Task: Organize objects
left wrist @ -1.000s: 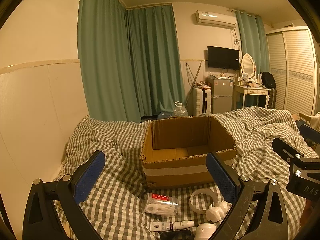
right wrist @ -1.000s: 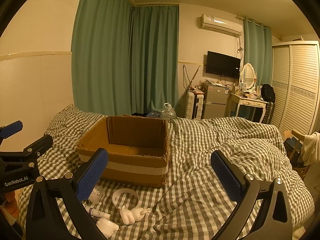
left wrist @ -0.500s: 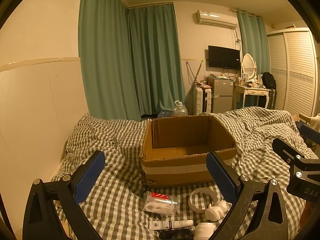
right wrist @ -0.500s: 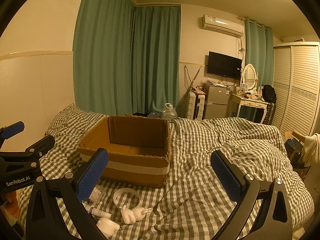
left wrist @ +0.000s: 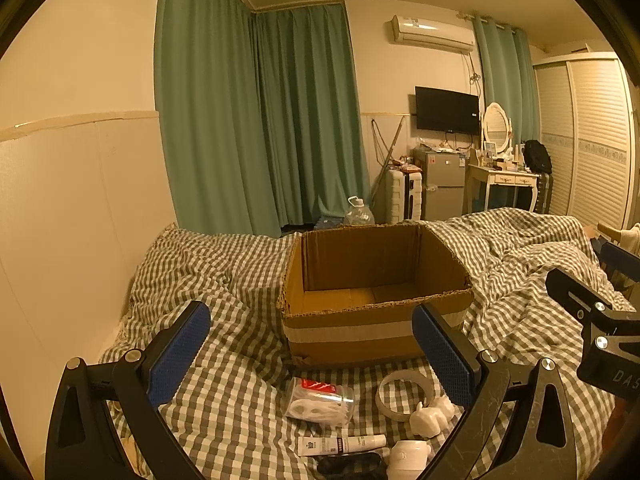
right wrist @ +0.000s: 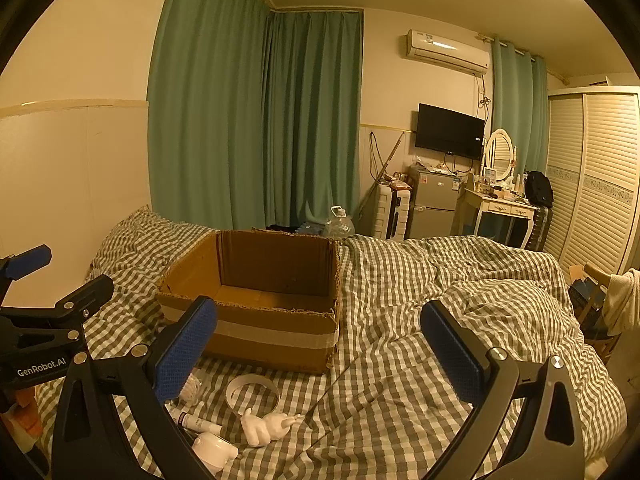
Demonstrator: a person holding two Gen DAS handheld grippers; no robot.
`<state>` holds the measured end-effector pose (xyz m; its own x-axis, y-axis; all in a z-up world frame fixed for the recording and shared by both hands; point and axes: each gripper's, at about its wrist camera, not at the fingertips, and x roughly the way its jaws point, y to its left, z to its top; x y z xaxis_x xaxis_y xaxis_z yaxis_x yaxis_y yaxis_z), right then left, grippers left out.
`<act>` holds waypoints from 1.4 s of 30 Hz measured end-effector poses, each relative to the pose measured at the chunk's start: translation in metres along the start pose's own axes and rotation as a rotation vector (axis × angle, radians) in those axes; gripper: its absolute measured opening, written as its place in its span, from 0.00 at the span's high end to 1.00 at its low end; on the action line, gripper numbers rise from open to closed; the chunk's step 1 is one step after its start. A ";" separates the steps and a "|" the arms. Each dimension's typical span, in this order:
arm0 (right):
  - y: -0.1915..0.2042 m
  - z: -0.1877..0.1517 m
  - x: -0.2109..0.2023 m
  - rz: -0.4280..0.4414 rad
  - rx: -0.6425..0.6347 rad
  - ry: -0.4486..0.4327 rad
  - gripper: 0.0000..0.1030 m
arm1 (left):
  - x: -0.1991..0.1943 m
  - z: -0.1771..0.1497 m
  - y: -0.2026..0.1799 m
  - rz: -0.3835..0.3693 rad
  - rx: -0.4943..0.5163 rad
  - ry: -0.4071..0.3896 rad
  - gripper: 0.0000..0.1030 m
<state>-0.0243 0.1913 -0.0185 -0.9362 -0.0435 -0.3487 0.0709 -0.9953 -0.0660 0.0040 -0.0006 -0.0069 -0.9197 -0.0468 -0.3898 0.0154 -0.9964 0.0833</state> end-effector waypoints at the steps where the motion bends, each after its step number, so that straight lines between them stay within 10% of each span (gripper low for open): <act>1: 0.000 0.000 0.000 0.001 0.000 0.001 0.03 | 0.001 -0.001 0.000 0.001 0.001 0.004 0.00; 25: -0.011 -0.005 -0.024 0.014 -0.008 0.018 0.03 | -0.001 -0.011 -0.008 -0.008 0.035 0.073 0.00; 42: 0.004 -0.068 0.054 0.021 -0.057 0.262 0.03 | 0.099 -0.140 -0.024 -0.125 0.103 0.572 0.01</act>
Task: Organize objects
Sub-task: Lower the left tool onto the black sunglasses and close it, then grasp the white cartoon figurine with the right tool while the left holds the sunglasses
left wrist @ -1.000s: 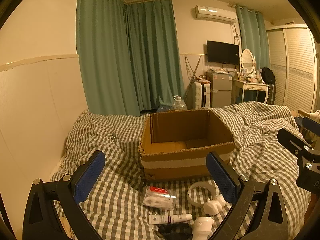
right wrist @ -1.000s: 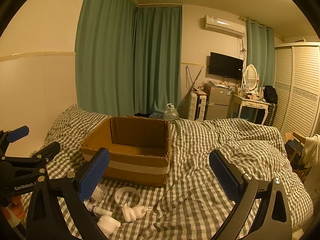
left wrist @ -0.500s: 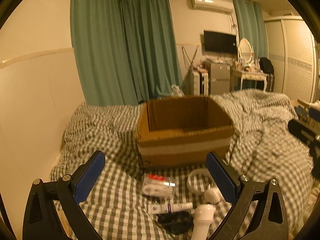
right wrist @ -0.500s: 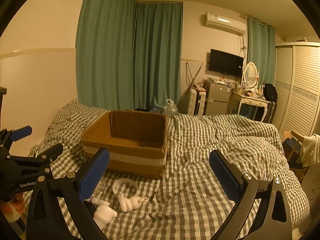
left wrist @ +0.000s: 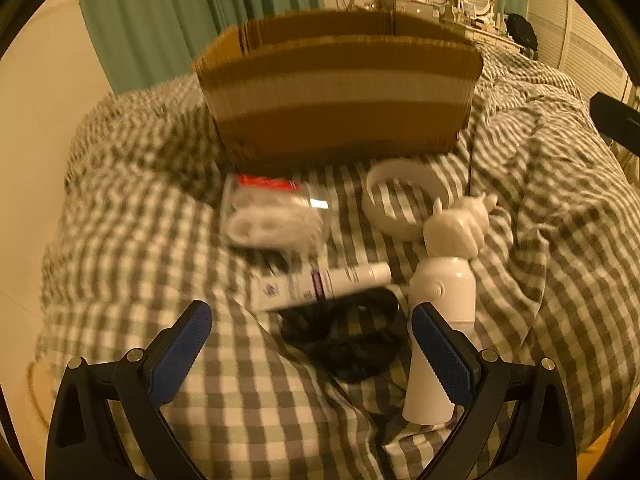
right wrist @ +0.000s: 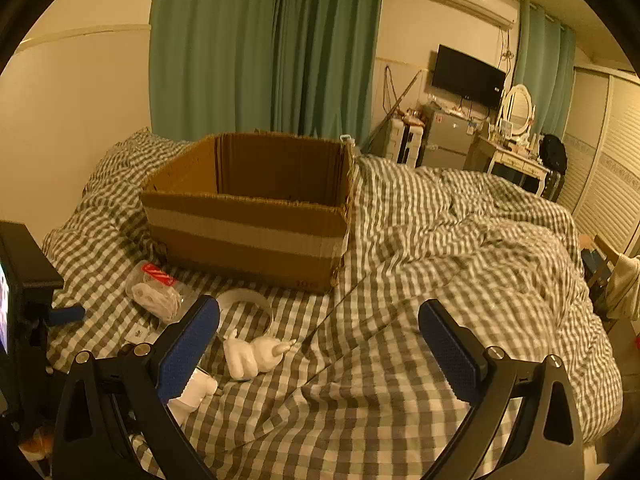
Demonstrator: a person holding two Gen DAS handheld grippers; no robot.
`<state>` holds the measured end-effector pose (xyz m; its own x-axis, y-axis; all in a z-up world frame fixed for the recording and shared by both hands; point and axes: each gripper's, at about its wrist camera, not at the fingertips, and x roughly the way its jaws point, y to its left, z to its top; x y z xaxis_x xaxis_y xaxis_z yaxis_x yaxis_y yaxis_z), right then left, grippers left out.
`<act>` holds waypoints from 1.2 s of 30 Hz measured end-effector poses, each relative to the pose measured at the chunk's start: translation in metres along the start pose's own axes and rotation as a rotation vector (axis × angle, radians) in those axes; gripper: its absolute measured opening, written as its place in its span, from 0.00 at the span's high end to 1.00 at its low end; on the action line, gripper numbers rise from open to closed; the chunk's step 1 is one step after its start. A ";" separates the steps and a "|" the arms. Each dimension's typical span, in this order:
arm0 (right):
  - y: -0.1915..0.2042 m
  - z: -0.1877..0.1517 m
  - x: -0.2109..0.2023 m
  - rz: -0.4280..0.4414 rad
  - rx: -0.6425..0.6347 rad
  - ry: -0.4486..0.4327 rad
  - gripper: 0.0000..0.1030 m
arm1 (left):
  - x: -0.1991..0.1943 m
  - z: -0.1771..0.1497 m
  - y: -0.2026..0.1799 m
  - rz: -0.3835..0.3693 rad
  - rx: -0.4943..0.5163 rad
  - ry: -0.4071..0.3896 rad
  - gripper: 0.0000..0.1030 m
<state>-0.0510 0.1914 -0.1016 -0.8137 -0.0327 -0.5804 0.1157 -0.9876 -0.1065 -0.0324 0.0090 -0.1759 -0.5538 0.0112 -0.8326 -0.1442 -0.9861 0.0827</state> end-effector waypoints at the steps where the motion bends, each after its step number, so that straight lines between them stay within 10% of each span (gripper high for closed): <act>1: 0.000 -0.001 0.003 0.003 0.000 0.005 0.03 | 0.005 -0.002 0.000 -0.018 -0.013 0.016 0.02; 11: 0.005 -0.008 0.016 0.002 0.003 0.043 0.03 | 0.033 -0.003 -0.001 -0.155 -0.089 0.124 0.21; 24: 0.013 -0.021 0.065 0.155 0.042 0.202 0.03 | -0.018 0.026 0.019 0.022 -0.064 -0.104 0.21; 36: 0.034 -0.035 0.158 0.251 0.048 0.505 0.08 | -0.009 0.048 0.029 0.058 -0.061 -0.121 0.21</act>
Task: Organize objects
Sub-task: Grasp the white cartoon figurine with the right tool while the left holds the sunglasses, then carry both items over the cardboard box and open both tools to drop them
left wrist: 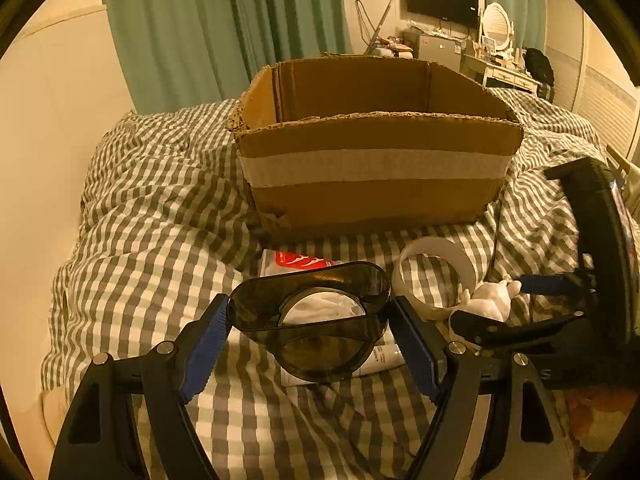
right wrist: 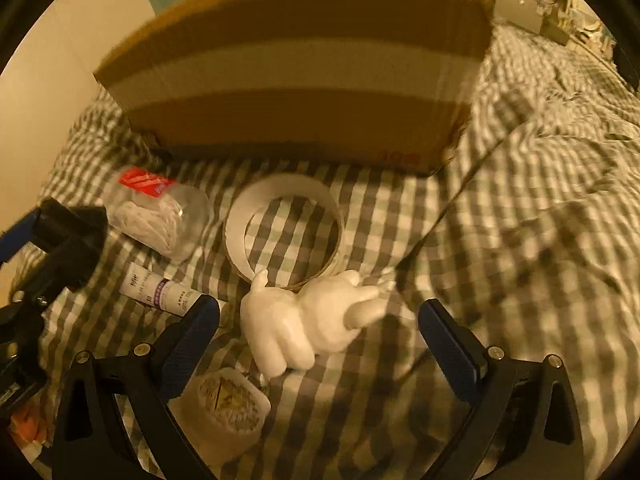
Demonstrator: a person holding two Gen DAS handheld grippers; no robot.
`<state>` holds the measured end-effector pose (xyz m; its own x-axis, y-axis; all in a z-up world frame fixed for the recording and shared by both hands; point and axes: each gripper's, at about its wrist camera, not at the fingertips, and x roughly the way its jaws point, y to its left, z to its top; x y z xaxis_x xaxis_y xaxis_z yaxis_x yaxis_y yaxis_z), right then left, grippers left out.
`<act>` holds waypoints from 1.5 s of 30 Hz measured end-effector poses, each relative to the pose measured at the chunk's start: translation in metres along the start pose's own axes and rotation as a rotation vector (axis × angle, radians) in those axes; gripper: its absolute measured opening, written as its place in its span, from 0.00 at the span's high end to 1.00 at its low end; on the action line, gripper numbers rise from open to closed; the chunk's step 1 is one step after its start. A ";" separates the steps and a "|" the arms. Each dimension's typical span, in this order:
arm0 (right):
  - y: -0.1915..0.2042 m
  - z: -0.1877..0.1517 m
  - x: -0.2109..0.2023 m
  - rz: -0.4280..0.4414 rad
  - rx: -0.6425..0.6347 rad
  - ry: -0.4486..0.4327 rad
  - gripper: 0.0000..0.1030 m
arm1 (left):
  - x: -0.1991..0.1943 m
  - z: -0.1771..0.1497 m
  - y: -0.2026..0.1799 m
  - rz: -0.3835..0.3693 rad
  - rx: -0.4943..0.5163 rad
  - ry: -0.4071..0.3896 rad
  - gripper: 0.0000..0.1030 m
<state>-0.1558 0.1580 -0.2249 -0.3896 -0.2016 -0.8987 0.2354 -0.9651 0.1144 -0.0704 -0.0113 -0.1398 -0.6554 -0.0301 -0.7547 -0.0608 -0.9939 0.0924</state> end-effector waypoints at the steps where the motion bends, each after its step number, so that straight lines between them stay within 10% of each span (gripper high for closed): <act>1: 0.000 0.002 0.003 -0.002 -0.003 0.007 0.14 | 0.001 0.001 0.000 0.000 -0.001 0.001 0.21; 6: 0.005 0.001 0.013 0.004 -0.032 0.040 0.36 | 0.003 0.000 0.001 -0.006 -0.001 0.003 0.21; 29: 0.006 0.054 -0.186 -0.002 -0.061 -0.348 0.37 | -0.099 0.100 0.002 -0.036 0.049 -0.194 0.21; 45: -0.008 0.218 -0.165 -0.020 -0.059 -0.365 0.37 | 0.021 0.238 0.018 -0.080 -0.001 -0.086 0.21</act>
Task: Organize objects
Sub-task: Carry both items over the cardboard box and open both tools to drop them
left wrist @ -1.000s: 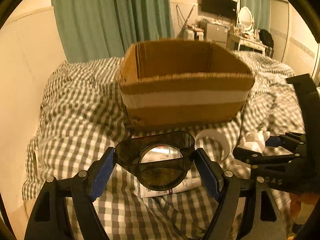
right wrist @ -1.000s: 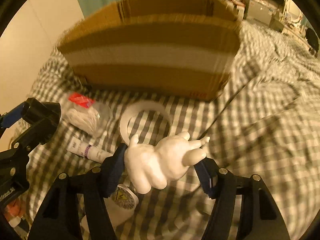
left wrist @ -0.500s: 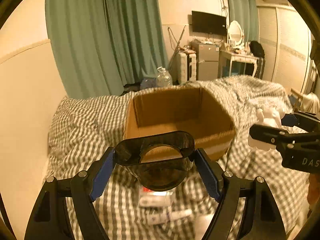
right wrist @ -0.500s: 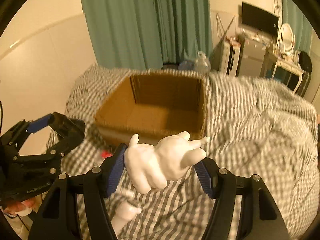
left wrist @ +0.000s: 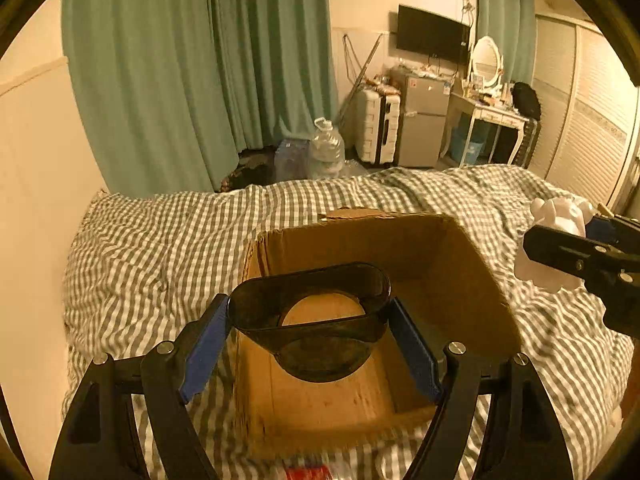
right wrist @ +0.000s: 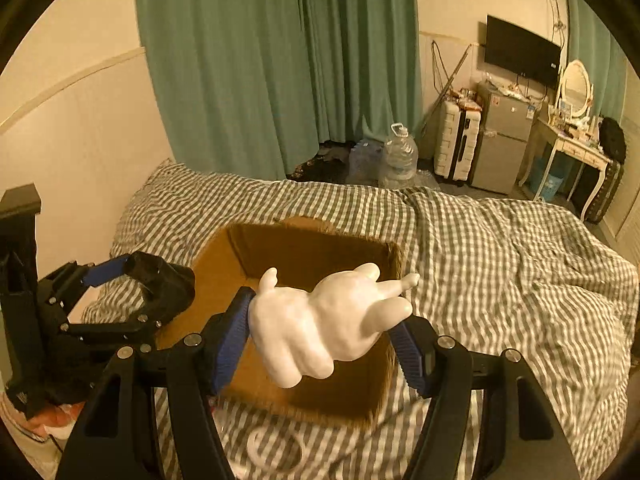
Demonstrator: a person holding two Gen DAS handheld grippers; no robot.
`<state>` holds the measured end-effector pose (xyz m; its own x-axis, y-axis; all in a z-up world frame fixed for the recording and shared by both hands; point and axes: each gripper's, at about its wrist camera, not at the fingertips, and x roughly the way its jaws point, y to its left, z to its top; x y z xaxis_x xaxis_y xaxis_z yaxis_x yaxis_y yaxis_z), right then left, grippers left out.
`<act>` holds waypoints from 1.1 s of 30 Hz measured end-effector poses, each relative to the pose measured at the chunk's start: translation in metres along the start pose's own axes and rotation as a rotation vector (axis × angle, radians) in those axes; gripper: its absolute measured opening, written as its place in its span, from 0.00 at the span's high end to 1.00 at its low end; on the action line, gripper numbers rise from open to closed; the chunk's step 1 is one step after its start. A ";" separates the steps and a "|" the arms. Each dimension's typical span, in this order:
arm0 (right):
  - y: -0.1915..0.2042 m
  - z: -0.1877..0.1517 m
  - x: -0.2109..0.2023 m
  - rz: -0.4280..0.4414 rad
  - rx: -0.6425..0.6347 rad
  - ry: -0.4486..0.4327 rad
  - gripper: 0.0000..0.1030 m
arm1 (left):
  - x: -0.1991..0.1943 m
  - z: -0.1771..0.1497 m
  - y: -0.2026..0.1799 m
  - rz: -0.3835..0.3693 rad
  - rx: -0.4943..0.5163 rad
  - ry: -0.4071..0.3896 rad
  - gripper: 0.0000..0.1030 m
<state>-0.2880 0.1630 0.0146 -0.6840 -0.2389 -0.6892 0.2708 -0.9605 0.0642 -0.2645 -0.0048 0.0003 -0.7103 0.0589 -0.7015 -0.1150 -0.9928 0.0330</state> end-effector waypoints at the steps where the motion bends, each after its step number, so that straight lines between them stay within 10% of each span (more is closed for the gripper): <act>1: -0.002 0.006 0.011 -0.002 -0.002 0.009 0.37 | 0.010 0.006 0.001 -0.001 -0.002 0.008 0.21; 18: -0.037 0.017 0.158 0.047 -0.021 0.147 0.37 | 0.137 0.035 0.002 -0.016 0.102 0.134 0.21; 33: -0.041 0.006 0.174 0.025 -0.014 0.170 0.33 | 0.164 0.024 -0.005 -0.018 0.094 0.185 0.19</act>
<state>-0.4222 0.1602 -0.1034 -0.5531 -0.2345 -0.7994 0.2965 -0.9521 0.0742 -0.3969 0.0120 -0.0981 -0.5690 0.0474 -0.8209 -0.1969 -0.9771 0.0801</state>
